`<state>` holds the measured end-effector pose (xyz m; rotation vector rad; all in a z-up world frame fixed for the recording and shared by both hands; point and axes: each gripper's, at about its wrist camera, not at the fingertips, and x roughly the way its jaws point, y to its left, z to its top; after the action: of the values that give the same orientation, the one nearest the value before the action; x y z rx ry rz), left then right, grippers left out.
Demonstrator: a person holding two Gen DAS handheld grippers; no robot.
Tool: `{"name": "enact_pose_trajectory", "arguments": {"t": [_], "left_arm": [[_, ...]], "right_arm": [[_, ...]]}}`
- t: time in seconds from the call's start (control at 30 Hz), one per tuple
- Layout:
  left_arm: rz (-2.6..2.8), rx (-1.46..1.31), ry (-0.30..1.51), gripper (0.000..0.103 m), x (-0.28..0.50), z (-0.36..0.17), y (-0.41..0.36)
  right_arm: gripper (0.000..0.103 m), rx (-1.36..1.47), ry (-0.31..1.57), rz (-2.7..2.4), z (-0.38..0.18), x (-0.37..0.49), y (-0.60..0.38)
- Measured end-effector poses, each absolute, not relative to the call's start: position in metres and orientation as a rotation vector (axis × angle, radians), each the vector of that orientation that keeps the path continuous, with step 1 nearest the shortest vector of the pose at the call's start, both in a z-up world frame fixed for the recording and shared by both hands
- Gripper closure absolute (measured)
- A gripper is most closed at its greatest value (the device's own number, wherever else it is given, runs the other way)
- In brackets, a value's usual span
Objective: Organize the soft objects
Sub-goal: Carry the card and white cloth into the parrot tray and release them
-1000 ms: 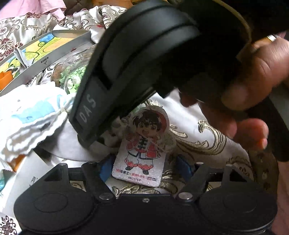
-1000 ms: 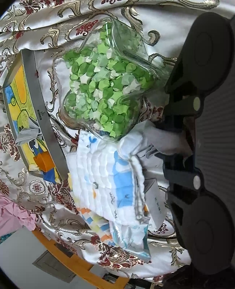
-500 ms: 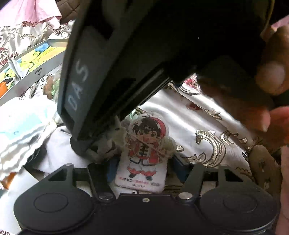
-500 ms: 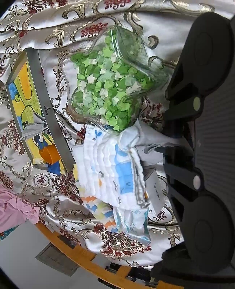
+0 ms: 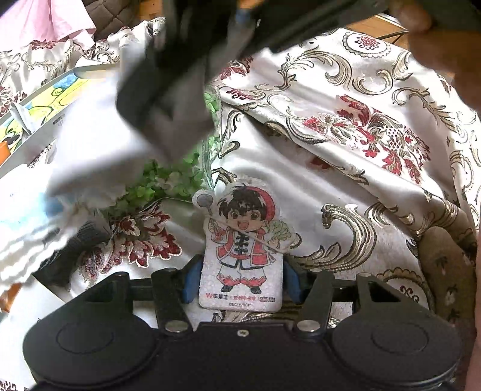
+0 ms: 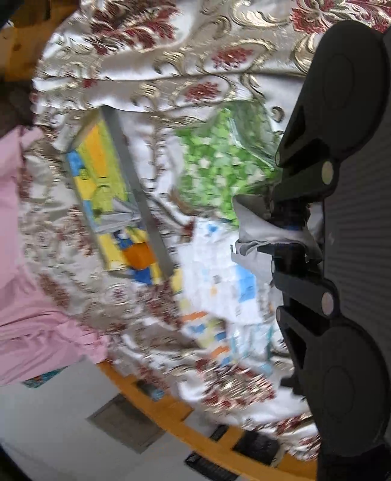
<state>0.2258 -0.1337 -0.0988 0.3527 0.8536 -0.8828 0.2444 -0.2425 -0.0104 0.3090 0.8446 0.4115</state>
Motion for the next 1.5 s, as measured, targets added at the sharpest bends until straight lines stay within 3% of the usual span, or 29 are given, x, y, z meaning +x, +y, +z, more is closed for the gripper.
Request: {"name": "enact_pose_trajectory", "arguments": {"t": [0.3,0.63,0.87,1.2,1.5], "left_arm": [[-0.893,0.273,0.850,0.049,0.212,-0.085,-0.119],[-0.700,0.059,0.650,0.049,0.200,-0.012,-0.080],[-0.562,0.004,0.548,0.049,0.207,0.010,-0.060],[-0.390,-0.089,0.410,0.049,0.291,0.041,-0.025],[-0.276,-0.162,0.417,0.049,0.400,0.040,0.013]], "right_arm": [[0.094,0.327,0.712,0.429,0.000,0.234,-0.255],[0.094,0.402,0.460,0.436,0.022,0.211,-0.278],[0.094,0.427,0.329,0.418,0.033,0.206,-0.289],[0.094,0.334,0.280,0.401,0.041,0.280,-0.261],[0.094,0.354,0.300,0.371,0.027,0.378,-0.233]]}}
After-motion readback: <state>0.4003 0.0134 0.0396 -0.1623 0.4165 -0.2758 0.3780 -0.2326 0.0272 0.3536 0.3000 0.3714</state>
